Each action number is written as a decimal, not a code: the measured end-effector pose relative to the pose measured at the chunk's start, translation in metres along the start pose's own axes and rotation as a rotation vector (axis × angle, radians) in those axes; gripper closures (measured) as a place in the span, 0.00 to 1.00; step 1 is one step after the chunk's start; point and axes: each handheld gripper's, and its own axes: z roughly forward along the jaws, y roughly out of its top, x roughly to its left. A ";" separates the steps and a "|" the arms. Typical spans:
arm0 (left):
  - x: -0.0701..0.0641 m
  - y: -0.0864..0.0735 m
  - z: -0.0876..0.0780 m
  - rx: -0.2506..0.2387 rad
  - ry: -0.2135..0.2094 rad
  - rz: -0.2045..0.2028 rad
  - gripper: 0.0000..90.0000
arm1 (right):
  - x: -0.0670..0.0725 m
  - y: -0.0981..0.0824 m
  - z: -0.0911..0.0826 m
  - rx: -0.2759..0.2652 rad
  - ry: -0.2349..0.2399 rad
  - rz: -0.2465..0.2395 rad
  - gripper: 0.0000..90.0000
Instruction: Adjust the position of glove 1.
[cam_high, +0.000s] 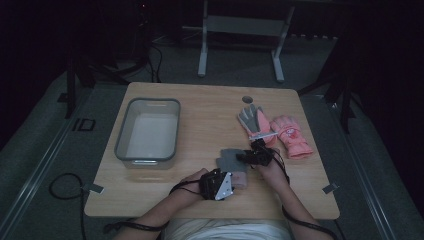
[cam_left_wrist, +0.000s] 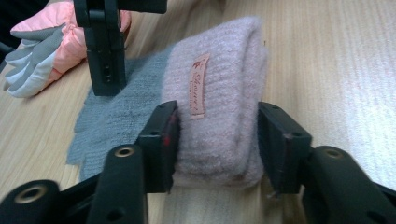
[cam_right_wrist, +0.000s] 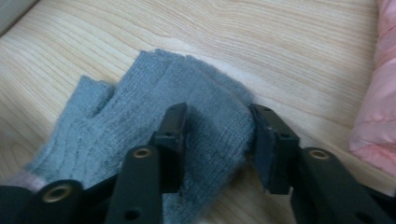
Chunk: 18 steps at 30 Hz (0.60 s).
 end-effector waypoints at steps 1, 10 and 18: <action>0.002 0.001 -0.001 0.000 -0.008 -0.022 0.66 | 0.001 0.001 0.000 0.006 0.003 0.003 0.75; 0.030 0.006 -0.012 0.015 -0.112 -0.155 0.77 | 0.004 0.010 -0.007 -0.014 0.058 0.010 0.87; 0.051 0.014 -0.031 0.030 -0.082 -0.136 0.77 | 0.012 0.031 -0.023 -0.068 0.097 -0.013 0.87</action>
